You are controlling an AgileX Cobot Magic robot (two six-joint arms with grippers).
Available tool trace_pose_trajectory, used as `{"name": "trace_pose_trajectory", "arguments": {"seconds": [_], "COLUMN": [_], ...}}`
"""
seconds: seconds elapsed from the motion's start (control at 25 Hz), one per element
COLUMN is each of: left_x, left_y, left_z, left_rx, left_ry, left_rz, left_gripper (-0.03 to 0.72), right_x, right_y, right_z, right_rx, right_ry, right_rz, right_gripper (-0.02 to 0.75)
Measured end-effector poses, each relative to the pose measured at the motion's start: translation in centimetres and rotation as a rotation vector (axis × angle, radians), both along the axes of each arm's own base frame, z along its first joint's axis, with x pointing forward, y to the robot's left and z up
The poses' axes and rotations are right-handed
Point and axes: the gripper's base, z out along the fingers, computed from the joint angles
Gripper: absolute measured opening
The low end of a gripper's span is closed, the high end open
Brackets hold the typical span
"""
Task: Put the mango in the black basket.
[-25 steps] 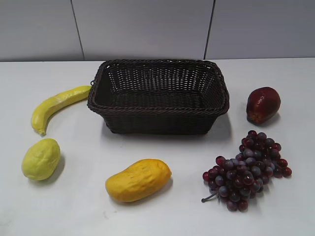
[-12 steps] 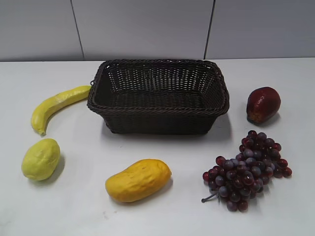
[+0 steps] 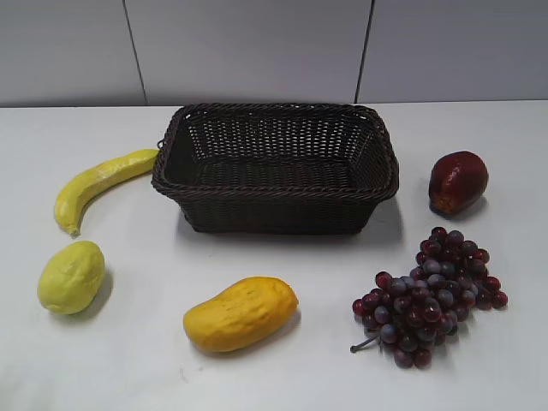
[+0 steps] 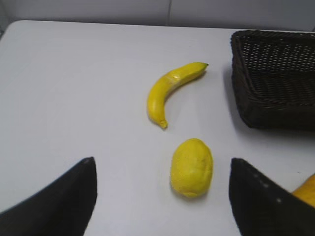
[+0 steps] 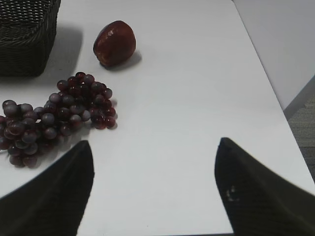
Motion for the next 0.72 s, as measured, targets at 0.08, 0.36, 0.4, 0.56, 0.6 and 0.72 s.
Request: {"name": "trace_pose_trajectory", "arguments": {"seconds": [0.08, 0.36, 0.4, 0.56, 0.6, 0.72], "left_x": [1.8, 7.1, 7.6, 9.2, 9.3, 9.9], "left_y": [-0.6, -3.1, -3.7, -6.7, -7.6, -10.3], "left_z": [0.0, -0.4, -0.4, -1.2, -1.4, -2.5], "left_rx": [-0.018, 0.014, 0.019, 0.046, 0.054, 0.087], "left_ry": [0.051, 0.196, 0.213, 0.274, 0.285, 0.337], "left_rz": [-0.045, -0.252, -0.286, -0.428, -0.468, -0.572], "left_gripper": [0.626, 0.624, 0.624, 0.622, 0.622, 0.622], "right_x": [0.0, 0.0, 0.0, 0.0, 0.0, 0.0], "right_y": [0.0, 0.0, 0.0, 0.0, 0.0, 0.0], "right_z": [0.0, 0.0, 0.0, 0.0, 0.0, 0.0], "right_rx": [0.0, 0.0, 0.0, 0.0, 0.0, 0.0], "right_ry": [0.0, 0.0, 0.0, 0.0, 0.0, 0.0], "right_rz": [0.0, 0.0, 0.0, 0.0, 0.0, 0.0], "right_gripper": [0.589, 0.589, 0.589, 0.589, 0.589, 0.589]}}
